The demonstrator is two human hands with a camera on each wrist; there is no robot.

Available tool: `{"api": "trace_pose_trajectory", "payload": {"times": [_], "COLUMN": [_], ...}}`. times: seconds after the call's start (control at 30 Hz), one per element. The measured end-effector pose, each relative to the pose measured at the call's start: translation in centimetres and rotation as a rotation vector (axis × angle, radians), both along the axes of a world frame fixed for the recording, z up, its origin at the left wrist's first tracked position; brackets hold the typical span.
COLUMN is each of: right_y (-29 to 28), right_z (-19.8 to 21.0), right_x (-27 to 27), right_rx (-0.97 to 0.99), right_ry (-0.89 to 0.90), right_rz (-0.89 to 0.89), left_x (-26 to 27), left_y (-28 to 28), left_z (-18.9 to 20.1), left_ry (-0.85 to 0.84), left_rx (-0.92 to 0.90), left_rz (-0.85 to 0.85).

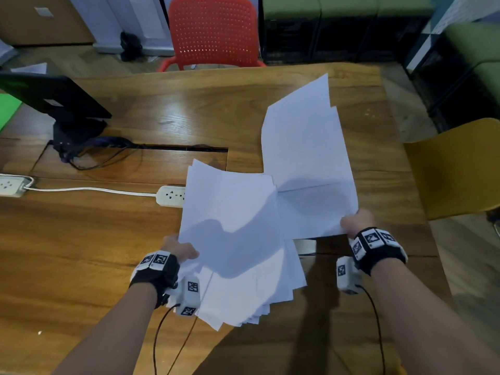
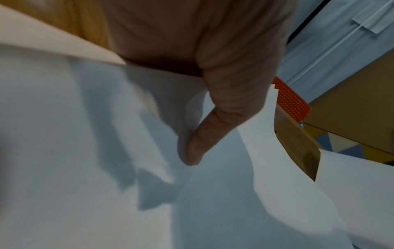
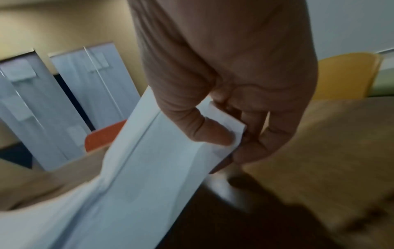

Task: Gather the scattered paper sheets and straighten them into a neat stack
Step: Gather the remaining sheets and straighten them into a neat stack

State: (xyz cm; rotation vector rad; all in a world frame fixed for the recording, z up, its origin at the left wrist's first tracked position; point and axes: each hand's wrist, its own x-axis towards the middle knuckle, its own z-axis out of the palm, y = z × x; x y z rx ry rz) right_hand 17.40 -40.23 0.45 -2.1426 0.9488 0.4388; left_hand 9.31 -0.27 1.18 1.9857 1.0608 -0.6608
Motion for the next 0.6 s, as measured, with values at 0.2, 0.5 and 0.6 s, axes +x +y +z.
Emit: {"api": "trace_pose_trajectory", "payload": {"times": [0.2, 0.5, 0.6], "right_y": [-0.3, 2.9, 5.2], "right_z": [-1.0, -0.8, -1.5], "right_x": [-1.6, 4.8, 7.5], "right_rx": [0.078, -0.374, -0.39], "right_ry": [0.129, -0.149, -0.177], "right_rz": [-0.026, 0.478, 0.767], "left_x": [0.4, 3.1, 3.2], "left_y": [0.2, -2.3, -2.5], "left_z": [0.2, -0.2, -0.7], "left_ry": [-0.004, 0.142, 0.112], "left_rx": [0.054, 0.207, 0.151], "left_rz": [-0.105, -0.375, -0.316]}}
